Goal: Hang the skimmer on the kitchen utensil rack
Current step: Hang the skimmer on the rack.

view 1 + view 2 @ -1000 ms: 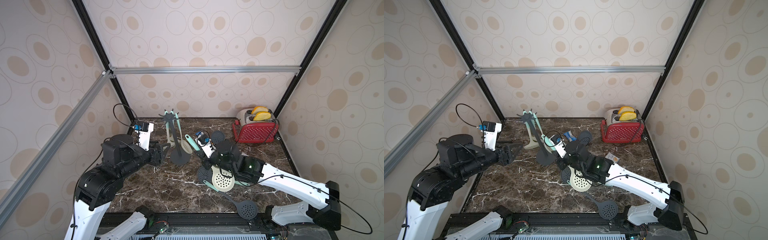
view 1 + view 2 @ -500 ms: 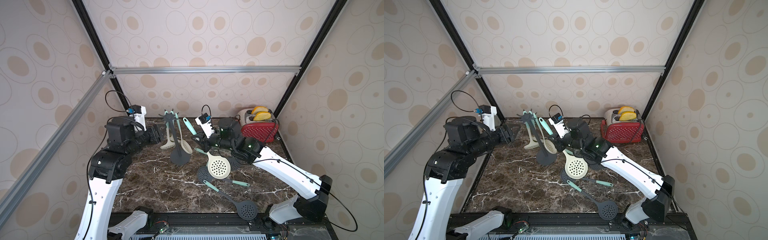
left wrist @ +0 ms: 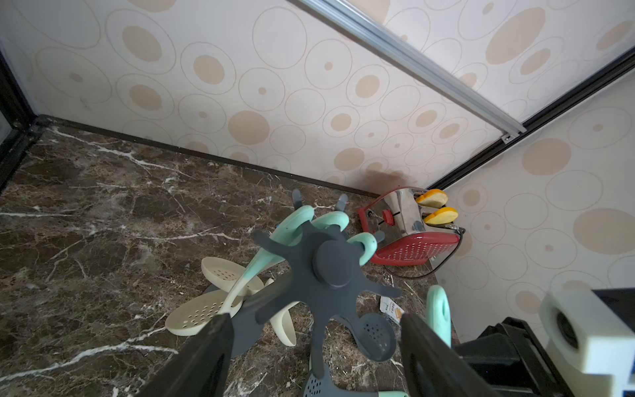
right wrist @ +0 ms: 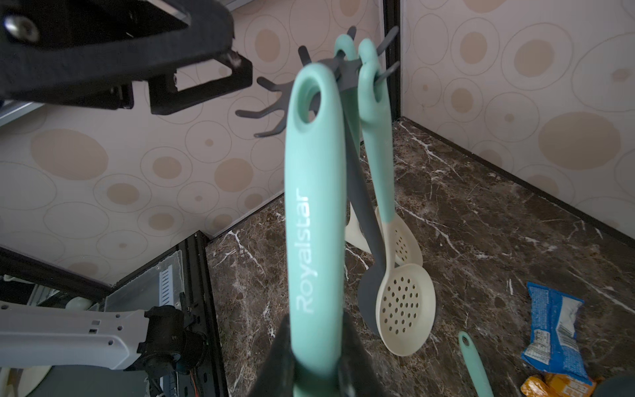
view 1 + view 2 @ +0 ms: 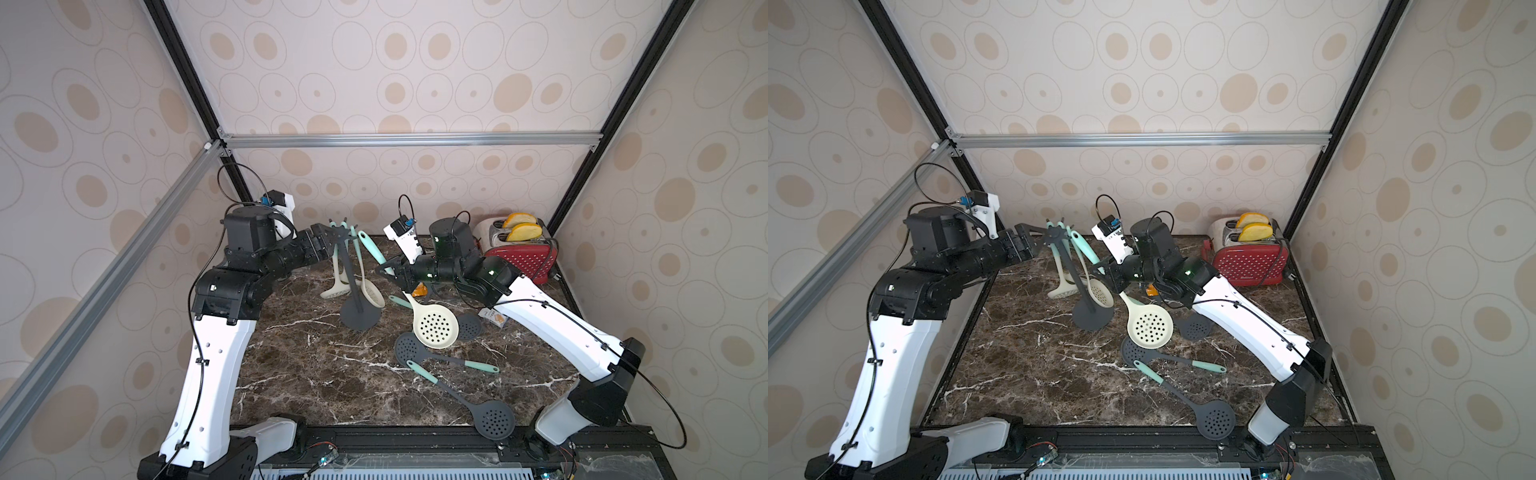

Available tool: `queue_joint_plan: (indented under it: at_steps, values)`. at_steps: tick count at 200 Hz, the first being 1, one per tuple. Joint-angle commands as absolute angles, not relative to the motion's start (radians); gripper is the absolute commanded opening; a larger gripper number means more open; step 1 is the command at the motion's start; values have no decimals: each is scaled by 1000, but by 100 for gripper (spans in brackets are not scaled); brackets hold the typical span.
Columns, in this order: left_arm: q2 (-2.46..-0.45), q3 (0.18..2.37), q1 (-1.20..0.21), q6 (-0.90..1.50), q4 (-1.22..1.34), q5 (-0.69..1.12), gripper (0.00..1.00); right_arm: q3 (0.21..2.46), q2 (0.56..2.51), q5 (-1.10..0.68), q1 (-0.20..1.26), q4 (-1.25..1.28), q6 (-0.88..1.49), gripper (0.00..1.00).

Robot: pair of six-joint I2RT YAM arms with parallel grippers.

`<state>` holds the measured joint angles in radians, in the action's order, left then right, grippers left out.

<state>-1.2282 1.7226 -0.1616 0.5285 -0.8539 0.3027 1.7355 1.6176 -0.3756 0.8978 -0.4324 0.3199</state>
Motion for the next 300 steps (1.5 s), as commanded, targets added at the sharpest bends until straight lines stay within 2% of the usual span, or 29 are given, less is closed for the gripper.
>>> queue_joint_plan:
  at_steps: [1, 146, 229, 281, 291, 300]
  values:
    - [-1229, 1749, -155, 512, -875, 308, 78, 1774, 1638, -440, 888, -437, 345, 0]
    - [-1262, 1715, -155, 479, -903, 313, 78, 1809, 1724, -538, 856, -419, 437, 0]
    - [-1262, 1715, -155, 464, -903, 320, 78, 1870, 1821, -699, 854, -429, 455, 0]
    - [-1134, 1656, -153, 368, -820, 303, 85, 1865, 1850, -728, 854, -448, 412, 0]
    - [-1094, 1613, -152, 362, -795, 303, 87, 1865, 1846, -716, 854, -447, 403, 10]
    - [-1054, 1558, -153, 361, -767, 310, 91, 1869, 1841, -701, 854, -446, 393, 27]
